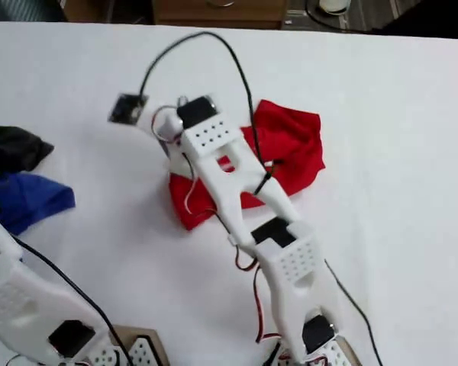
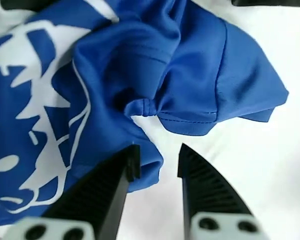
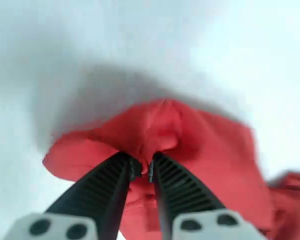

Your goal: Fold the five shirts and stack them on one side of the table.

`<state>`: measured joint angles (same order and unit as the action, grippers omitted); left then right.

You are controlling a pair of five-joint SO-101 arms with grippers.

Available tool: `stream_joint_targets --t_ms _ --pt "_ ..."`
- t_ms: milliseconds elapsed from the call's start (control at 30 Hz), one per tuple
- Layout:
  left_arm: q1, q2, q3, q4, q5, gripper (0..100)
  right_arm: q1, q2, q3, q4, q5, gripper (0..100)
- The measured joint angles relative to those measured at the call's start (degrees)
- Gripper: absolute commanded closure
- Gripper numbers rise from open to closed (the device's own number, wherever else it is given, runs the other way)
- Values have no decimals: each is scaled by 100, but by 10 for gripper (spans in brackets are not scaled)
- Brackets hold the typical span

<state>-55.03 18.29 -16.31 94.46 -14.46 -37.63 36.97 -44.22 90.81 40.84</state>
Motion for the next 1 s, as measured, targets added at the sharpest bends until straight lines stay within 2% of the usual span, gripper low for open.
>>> stream_joint_targets --t_ms 267,433,733,900,1000 --pt "-9 0 0 0 0 846 -246 -9 -2558 633 -642 978" --pt "44 0 0 0 0 846 -246 -396 -2848 659 -976 978" --pt "387 0 0 0 0 846 -123 -738 -431 492 -1090 977" --pt "396 0 0 0 0 846 668 -343 677 -18 -1090 977" --pt "396 0 0 0 0 846 1116 9 818 -211 -1090 977"
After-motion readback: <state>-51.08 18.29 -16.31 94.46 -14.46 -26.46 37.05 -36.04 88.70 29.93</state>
